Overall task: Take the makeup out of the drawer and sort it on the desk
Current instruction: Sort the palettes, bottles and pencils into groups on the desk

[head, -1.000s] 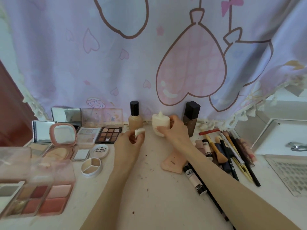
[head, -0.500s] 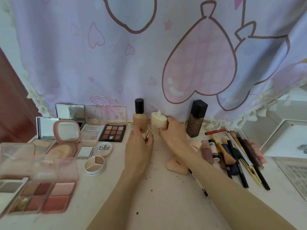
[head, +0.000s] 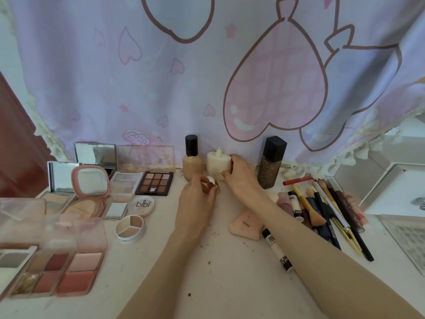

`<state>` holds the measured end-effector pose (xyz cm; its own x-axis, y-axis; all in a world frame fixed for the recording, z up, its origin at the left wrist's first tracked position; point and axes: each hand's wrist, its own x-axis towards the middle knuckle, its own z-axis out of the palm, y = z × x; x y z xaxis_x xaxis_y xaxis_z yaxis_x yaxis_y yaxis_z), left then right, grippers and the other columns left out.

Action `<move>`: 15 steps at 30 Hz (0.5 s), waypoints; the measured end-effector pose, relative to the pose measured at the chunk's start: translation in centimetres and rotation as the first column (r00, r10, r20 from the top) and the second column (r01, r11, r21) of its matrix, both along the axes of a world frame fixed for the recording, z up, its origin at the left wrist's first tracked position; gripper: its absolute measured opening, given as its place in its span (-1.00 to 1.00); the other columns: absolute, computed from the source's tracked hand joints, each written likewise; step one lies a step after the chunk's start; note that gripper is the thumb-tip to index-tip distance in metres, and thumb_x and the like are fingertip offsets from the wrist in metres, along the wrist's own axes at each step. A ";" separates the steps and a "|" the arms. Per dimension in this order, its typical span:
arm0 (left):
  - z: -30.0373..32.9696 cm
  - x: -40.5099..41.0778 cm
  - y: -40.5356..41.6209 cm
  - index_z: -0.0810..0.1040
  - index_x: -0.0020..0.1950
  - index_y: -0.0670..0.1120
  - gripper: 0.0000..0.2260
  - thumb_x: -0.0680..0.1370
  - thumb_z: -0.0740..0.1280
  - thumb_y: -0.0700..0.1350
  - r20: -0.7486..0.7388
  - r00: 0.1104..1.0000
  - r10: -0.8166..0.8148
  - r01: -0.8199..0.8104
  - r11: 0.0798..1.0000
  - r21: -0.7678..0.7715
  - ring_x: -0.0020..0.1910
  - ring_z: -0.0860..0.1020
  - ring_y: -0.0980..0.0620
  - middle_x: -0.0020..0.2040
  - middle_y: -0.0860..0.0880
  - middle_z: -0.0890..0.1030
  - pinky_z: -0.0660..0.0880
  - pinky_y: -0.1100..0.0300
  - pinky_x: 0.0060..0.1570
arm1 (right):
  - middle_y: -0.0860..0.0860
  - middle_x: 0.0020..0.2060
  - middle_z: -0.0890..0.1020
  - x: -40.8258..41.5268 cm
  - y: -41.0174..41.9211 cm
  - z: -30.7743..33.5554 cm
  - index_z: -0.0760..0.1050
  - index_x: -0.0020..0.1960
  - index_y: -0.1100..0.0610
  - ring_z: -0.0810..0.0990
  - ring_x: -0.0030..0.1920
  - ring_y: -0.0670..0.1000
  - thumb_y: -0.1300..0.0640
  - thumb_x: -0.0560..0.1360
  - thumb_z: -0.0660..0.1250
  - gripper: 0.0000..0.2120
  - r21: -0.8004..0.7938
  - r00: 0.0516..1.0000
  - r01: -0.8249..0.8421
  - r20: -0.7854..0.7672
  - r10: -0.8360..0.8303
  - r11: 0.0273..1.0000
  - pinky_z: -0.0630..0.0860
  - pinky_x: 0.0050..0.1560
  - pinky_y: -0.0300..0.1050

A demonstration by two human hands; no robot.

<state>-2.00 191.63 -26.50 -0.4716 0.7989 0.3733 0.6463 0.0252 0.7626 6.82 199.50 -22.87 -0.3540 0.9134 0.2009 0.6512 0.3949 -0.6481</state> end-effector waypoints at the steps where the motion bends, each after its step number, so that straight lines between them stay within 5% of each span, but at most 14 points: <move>1: 0.0 0.0 0.0 0.46 0.04 -0.14 -0.83 0.50 0.34 -0.13 0.001 1.000 -0.018 0.018 1.000 0.004 -0.17 0.50 -0.01 -0.15 -0.05 0.58 0.38 0.21 -0.15 | 0.14 0.21 0.50 0.0 0.2 0.0 0.37 0.28 0.23 0.46 0.23 0.11 0.25 0.53 0.26 -0.67 -0.013 1.000 -0.004 -0.011 0.004 1.000 0.40 0.16 -0.13; 11: -0.1 0.0 -0.1 0.54 0.04 -0.15 -0.88 0.52 0.30 -0.19 -0.141 0.985 -0.098 0.092 0.995 -0.047 -0.04 0.48 0.00 -0.07 -0.04 0.58 0.26 0.35 -0.17 | 0.15 0.10 0.57 0.5 0.5 -0.7 0.44 0.17 0.23 0.52 0.15 0.13 0.30 0.49 0.27 -0.74 -0.096 0.985 0.026 -0.166 -0.042 0.995 0.47 0.19 0.05; 15: -0.3 -0.2 -0.5 0.56 0.04 -0.12 -0.87 0.52 0.29 -0.19 -0.165 0.981 -0.105 0.099 0.994 -0.047 -0.06 0.46 0.05 -0.05 -0.04 0.58 0.23 0.37 -0.18 | 0.05 0.04 0.58 2.0 -1.0 -0.1 0.45 0.18 0.18 0.53 0.08 0.00 0.21 0.50 0.32 -0.74 -0.113 0.981 -0.003 -0.192 -0.019 0.994 0.46 0.15 -0.14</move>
